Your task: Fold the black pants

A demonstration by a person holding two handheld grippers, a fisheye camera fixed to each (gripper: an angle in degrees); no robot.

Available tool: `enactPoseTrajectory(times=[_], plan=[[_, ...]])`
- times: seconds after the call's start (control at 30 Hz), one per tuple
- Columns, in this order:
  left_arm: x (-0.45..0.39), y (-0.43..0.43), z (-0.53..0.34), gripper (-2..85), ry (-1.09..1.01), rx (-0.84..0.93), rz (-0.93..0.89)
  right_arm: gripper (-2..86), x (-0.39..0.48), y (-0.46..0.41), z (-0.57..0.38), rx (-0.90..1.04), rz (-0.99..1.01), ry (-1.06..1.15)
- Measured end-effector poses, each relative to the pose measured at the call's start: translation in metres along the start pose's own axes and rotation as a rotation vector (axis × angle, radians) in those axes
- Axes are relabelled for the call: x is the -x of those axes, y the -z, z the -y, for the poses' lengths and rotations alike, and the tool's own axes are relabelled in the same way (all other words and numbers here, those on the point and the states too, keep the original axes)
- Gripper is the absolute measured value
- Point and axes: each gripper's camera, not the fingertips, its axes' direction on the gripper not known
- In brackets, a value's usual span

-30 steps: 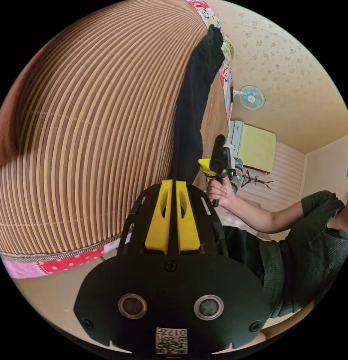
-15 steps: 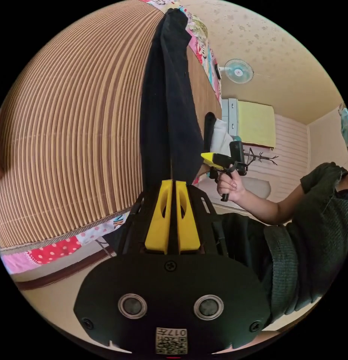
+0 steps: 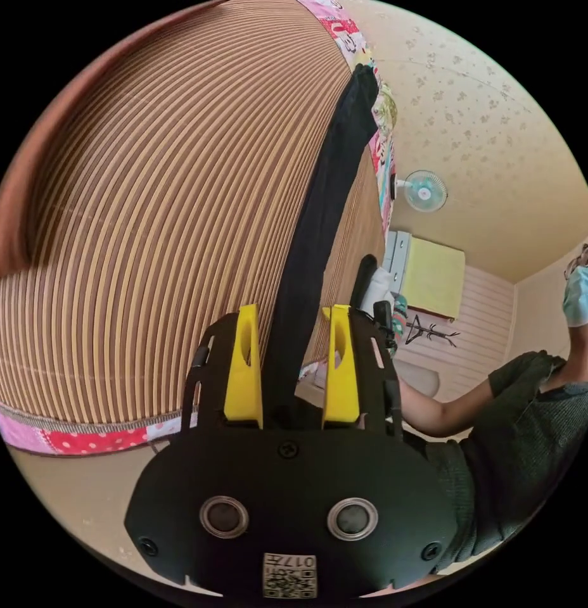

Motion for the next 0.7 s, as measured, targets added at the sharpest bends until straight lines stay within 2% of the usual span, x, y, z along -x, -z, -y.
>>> enactPoseTrajectory(times=[0.13,0.4,0.53,0.7], plan=[[-0.002,-0.010,0.056,15.4,-0.062,-0.034,-0.069,11.2,-0.001,0.043,0.050,-0.113,0.022,0.068],[-0.046,-0.036,0.212,16.2,-0.252,-0.099,-0.060,14.0,0.038,0.073,0.178,-0.207,0.002,0.192],[-0.062,-0.064,0.273,13.1,-0.306,-0.078,-0.046,12.0,0.037,0.073,0.233,-0.192,0.125,0.139],[-0.061,-0.099,0.284,5.7,-0.314,-0.036,0.004,5.4,0.023,0.069,0.257,-0.138,0.156,0.065]])
